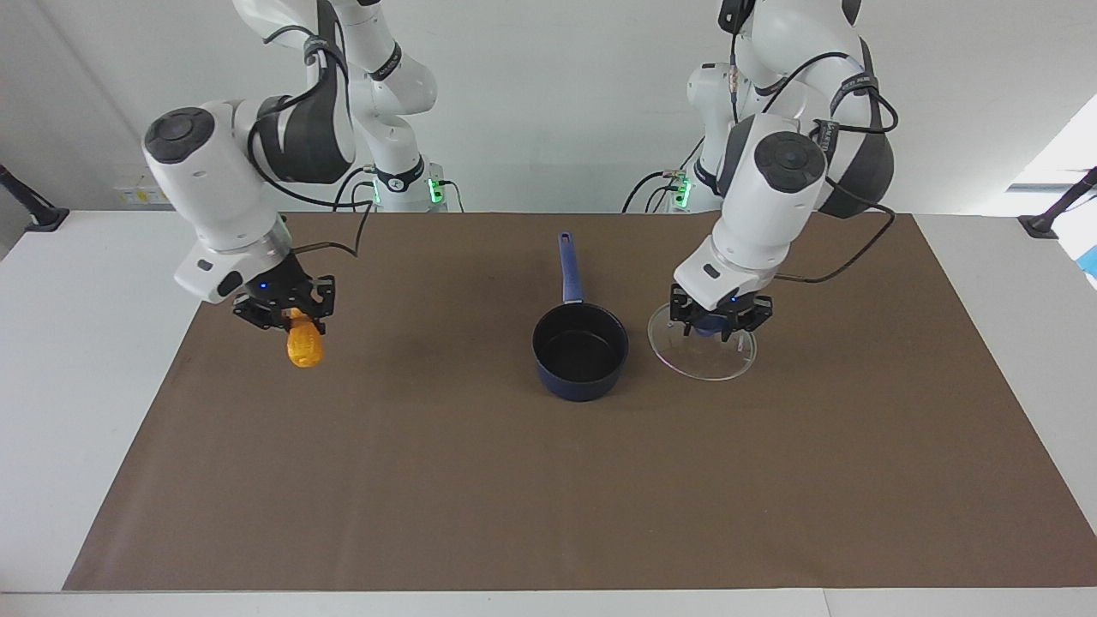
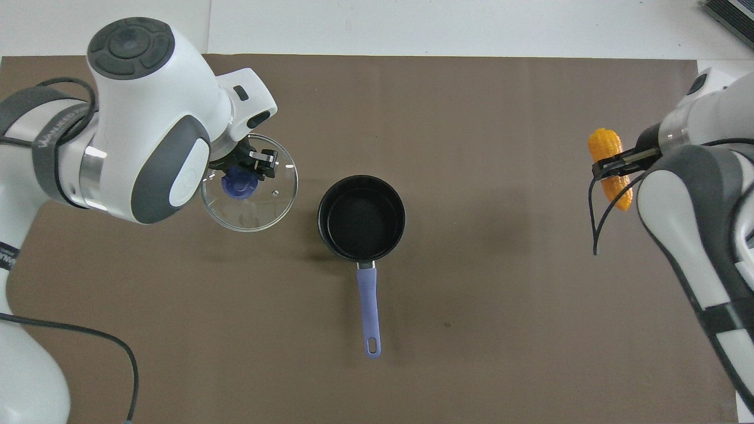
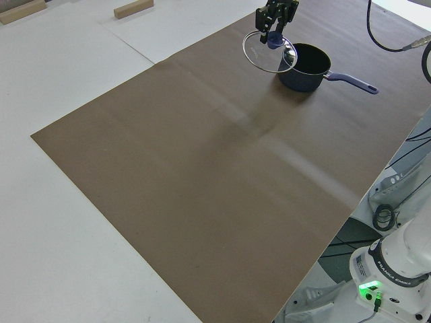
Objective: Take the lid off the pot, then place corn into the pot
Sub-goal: 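Lift the lid off with the left gripper while the right gripper lifts the corn, then set the lid down with the left gripper while the right gripper carries corn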
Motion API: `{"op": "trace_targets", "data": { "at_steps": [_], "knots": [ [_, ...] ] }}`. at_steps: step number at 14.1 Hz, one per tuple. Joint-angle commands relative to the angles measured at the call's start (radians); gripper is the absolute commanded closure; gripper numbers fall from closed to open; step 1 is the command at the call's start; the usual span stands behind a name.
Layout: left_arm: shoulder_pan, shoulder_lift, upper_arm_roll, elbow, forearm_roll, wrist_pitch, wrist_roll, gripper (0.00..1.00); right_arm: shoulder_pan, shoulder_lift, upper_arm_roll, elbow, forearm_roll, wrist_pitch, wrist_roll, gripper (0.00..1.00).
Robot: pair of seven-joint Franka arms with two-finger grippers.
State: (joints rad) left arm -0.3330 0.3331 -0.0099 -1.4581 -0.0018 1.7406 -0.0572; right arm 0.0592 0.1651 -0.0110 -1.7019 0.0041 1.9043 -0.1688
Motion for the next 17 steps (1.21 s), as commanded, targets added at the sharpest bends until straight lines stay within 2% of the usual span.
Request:
{"op": "trace_targets", "data": {
  "at_steps": [1,7,12,17],
  "knots": [
    [0.089,-0.055,-0.007,-0.079,-0.015,0.002,0.147,1.00,0.097,-0.004,-0.001,-0.004,-0.030,-0.011,0.167,1.00],
    [0.271,-0.075,-0.007,-0.217,-0.014,0.106,0.424,1.00,0.306,0.023,-0.001,0.002,-0.003,0.025,0.483,1.00],
    [0.338,-0.068,-0.002,-0.384,-0.012,0.310,0.511,1.00,0.433,0.160,0.014,0.131,-0.007,0.032,0.693,1.00],
    [0.339,-0.051,-0.001,-0.447,0.000,0.385,0.510,1.00,0.536,0.304,0.046,0.200,-0.013,0.156,0.860,1.00]
  ]
}}
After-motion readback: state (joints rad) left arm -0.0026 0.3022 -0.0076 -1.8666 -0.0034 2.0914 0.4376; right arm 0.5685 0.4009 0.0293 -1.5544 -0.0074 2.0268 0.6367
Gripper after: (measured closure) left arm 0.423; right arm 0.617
